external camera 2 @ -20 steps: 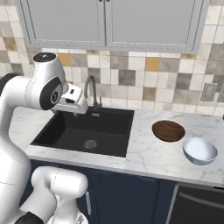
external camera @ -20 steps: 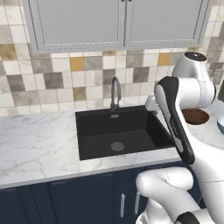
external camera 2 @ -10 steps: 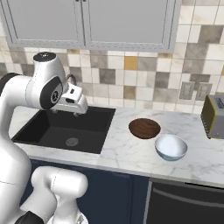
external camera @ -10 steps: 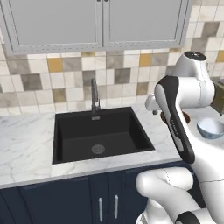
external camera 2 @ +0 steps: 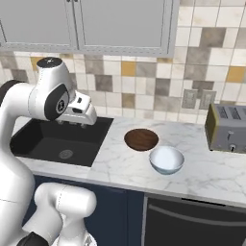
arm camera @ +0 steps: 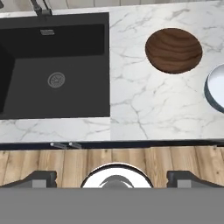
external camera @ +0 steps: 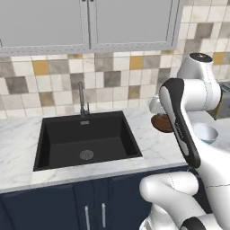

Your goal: Rinse each bowl for a few seconds and place them down in the sink or on the counter.

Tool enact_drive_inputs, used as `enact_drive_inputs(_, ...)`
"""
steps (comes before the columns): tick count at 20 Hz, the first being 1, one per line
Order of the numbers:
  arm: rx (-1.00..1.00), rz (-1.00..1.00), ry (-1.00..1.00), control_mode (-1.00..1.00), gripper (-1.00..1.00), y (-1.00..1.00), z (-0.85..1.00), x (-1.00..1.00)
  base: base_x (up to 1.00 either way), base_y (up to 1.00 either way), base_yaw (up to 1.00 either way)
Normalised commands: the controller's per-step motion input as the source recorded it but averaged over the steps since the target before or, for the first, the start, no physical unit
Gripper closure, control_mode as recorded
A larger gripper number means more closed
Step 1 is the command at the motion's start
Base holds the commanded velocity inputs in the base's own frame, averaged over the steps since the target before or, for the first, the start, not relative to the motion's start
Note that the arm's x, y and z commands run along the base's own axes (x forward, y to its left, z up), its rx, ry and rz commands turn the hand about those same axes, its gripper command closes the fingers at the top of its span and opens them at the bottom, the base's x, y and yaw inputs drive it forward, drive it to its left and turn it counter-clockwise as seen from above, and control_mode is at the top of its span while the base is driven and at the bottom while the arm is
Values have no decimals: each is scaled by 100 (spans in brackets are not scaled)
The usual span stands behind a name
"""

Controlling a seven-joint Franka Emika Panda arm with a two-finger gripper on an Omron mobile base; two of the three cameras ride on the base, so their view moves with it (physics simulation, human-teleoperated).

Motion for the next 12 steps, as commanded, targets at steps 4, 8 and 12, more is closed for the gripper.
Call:
enact_drive_inputs(4, 0, 0, 0, 100, -100, 0, 0, 0, 37, -40, 3)
enact_drive_inputs(8, 0, 0, 0, 100, -100, 0, 0, 0, 53, -29, 3)
enact_drive_inputs(12, 0, 0, 0, 100, -100, 0, 0, 0, 57, -14, 3)
